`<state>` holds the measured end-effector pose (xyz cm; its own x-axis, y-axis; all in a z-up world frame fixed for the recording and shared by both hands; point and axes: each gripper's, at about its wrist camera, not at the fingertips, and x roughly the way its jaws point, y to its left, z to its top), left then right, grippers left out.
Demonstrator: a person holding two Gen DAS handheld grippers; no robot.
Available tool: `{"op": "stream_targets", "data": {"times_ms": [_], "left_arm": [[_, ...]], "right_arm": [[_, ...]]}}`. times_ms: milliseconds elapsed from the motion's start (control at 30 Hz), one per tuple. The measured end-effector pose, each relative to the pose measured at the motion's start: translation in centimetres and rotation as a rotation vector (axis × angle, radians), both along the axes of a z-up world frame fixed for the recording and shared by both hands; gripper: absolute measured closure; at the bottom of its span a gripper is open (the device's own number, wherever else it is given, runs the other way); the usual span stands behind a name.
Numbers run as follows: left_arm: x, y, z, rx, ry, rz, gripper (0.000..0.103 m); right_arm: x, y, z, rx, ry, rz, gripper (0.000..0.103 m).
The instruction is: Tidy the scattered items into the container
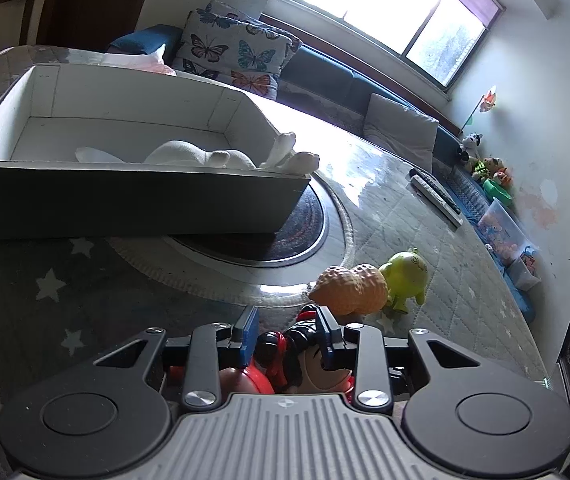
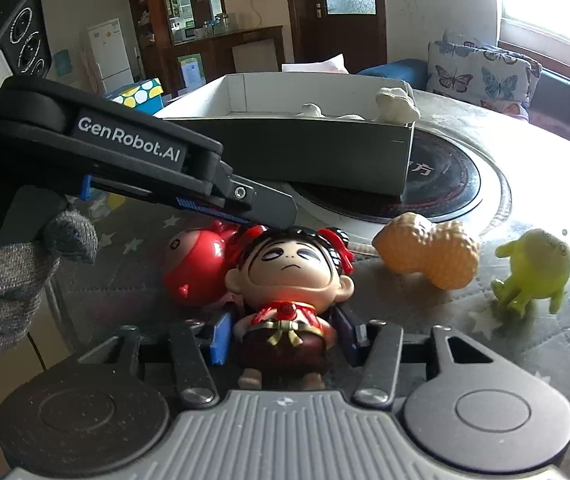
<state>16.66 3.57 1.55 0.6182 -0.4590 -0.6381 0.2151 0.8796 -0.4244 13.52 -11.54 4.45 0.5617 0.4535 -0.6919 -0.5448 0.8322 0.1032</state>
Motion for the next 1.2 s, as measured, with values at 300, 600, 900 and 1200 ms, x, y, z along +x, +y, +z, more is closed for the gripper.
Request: {"op": "stream_targets", "data": {"times_ms": [300,600,900,1200], "left_arm": [[0.0,-2.6,0.2,0.009,0.003,-0.092,0.067],[0.2,-4.4,-0.1,-0.014,0.024,-0.118,0.066],[-0.4,-5.4,-0.7,-0.077,0.07,-0.126,0.066],[-0.1,-5.2,-1.4,-0.176,0.114,-0.073,0.064]], "right_arm": [[-0.8,-2.5,0.0,-0.011,-0.008,-0.049,0.051],[-1.6,-4.8,-0.1,0.011,-0.01,-0.108,0.051],[-2.4,-6.9,-0.3,-0.014,-0.003,-0.138,0.051],[-2.9,-7.5,0.1,-0.016,-0.012,-0.145,0.049]]}}
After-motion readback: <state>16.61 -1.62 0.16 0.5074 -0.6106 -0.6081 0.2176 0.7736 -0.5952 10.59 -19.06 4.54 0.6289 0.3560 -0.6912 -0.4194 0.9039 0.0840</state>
